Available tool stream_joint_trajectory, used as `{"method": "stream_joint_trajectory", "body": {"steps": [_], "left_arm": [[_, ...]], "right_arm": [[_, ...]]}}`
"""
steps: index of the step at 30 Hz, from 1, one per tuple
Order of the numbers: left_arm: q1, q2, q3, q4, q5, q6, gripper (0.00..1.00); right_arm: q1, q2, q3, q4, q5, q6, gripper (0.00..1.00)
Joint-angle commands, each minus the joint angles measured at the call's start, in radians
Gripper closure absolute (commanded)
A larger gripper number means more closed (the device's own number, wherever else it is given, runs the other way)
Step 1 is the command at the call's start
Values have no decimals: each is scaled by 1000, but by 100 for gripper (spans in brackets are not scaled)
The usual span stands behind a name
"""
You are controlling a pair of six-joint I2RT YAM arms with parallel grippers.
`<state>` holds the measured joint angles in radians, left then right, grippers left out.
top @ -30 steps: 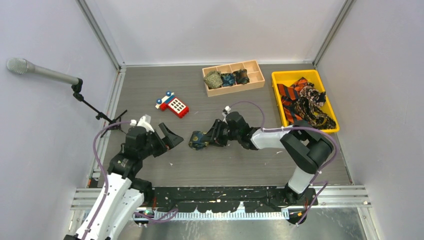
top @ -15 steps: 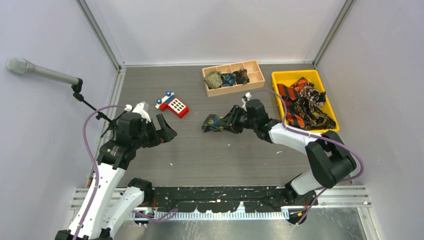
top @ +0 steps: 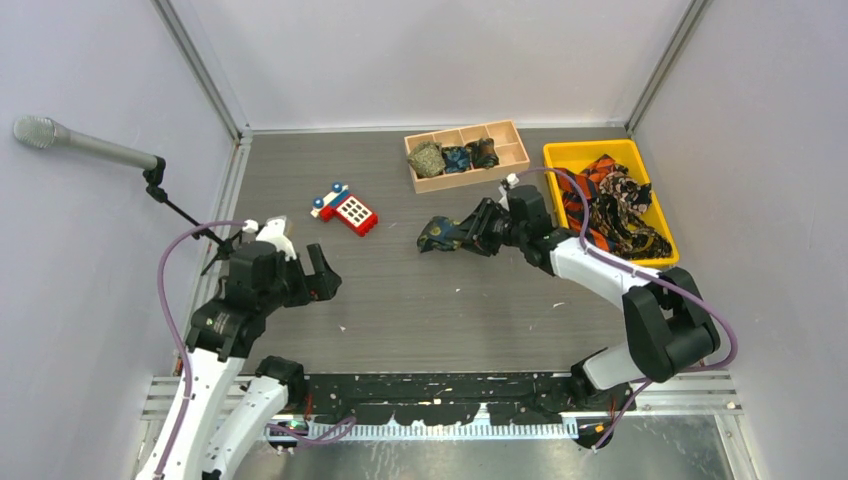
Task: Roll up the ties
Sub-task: Place the tie in the storage box.
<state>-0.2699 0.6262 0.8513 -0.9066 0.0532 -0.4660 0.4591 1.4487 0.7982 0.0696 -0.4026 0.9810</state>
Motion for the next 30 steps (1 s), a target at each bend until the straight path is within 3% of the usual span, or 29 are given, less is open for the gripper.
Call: {"method": "stream_joint_trajectory", "body": {"steps": [1, 8, 22, 30], "left_arm": [[3, -48, -27, 62, -24, 28, 9], [2, -63, -39, 69, -25, 30, 9], [3, -66, -51, 78, -14, 35, 9], [3, -66, -54, 82, -7, 38, 9]], "right_arm": [[-42, -16, 87, 0, -24, -11, 99], [-155, -16, 168, -76, -47, -33, 100], [-523, 49, 365, -362, -60, -214, 99], [-580, 199, 524, -430, -30, -277, 99]]}}
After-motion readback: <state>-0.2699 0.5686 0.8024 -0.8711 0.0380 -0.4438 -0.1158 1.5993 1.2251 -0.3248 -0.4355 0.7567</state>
